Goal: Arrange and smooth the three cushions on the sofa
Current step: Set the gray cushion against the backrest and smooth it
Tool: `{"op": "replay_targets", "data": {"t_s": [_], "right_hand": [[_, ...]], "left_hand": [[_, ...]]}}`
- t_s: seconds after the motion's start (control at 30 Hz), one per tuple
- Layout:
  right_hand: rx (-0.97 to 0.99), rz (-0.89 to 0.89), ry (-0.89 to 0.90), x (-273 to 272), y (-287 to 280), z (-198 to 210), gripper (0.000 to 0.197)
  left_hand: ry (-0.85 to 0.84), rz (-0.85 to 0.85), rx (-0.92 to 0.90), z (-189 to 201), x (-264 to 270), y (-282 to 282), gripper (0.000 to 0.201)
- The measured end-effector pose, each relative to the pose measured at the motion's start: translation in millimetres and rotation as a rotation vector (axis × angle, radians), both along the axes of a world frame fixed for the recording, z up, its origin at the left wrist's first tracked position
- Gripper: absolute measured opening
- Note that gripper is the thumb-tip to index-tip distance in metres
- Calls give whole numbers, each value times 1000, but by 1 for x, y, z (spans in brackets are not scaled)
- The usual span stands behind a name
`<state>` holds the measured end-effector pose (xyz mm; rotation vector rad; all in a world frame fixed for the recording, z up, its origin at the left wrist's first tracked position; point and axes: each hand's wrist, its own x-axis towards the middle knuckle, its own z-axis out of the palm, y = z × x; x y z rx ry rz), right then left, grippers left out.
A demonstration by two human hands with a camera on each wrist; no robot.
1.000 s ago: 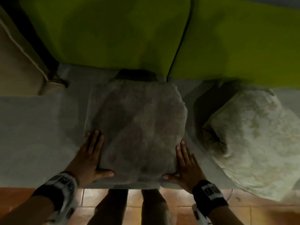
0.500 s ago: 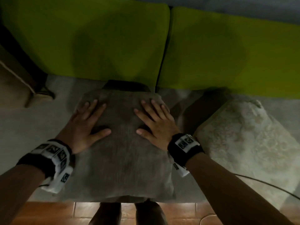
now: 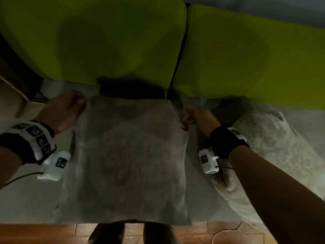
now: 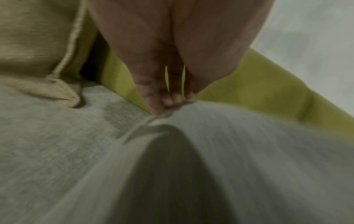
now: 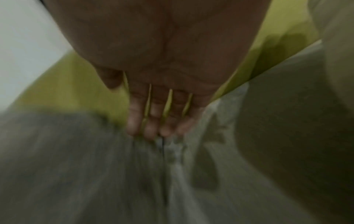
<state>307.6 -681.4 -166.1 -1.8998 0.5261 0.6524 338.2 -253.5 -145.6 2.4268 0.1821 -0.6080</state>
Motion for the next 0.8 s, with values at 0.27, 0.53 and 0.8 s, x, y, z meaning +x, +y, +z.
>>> {"op": "replay_targets", "data": {"t_s": [0.27,0.53,0.8], "right_hand": [[91,225,199,20,4,31,21],[-29,437,375,3,22,39,28],[-205,763,224,1,19,36,30]], "left_hand": [[251,-80,-109,6,19,14,15],[445,-365,53,1,24,10,9],[404,-409,22,27,6,-14,11]]}}
